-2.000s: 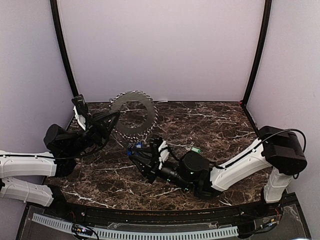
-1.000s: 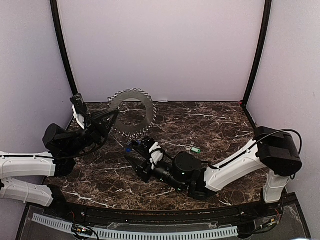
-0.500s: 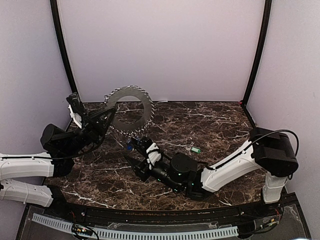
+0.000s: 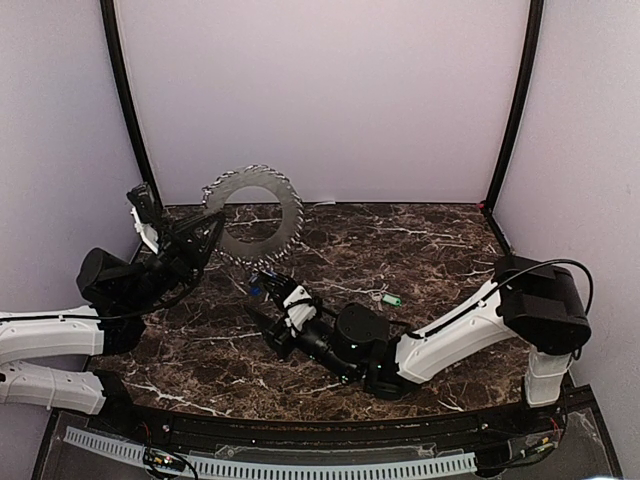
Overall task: Remove the keys from the keyring
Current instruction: Pass from the left arm to the right
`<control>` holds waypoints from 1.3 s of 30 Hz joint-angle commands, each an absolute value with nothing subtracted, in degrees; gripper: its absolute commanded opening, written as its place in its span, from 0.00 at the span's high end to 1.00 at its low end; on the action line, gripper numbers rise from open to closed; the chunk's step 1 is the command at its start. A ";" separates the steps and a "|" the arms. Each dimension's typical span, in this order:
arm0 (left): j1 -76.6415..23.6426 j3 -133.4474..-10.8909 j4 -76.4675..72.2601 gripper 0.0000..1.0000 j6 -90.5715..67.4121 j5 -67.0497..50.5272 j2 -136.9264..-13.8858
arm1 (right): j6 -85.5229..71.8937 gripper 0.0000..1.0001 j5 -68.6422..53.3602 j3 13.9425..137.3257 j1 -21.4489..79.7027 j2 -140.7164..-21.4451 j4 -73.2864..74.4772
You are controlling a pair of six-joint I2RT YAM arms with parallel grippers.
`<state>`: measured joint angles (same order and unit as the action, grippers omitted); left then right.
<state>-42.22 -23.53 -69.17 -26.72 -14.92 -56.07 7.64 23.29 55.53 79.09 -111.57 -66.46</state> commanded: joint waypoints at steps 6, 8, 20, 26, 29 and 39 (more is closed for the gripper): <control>-41.84 -22.08 -73.21 1.00 -31.89 -14.06 -54.93 | 11.49 0.51 24.80 58.19 78.36 -113.30 -70.20; -41.84 -21.82 -73.64 1.00 -32.69 -14.11 -55.14 | 11.44 0.51 25.16 58.74 78.24 -113.46 -70.27; -41.84 -20.96 -75.00 1.00 -33.49 -13.75 -56.65 | 11.26 0.74 28.90 60.37 77.88 -114.02 -70.74; -41.85 -20.84 -72.87 1.00 -32.45 -11.98 -56.66 | 10.24 0.85 29.29 58.77 77.92 -112.58 -69.37; -41.84 -20.97 -72.48 1.00 -32.28 -11.59 -57.15 | 9.79 0.83 29.04 58.45 77.90 -112.34 -68.57; -41.88 -21.26 -69.97 1.00 -32.52 -8.99 -57.59 | 11.78 0.51 30.39 59.15 78.69 -113.41 -69.50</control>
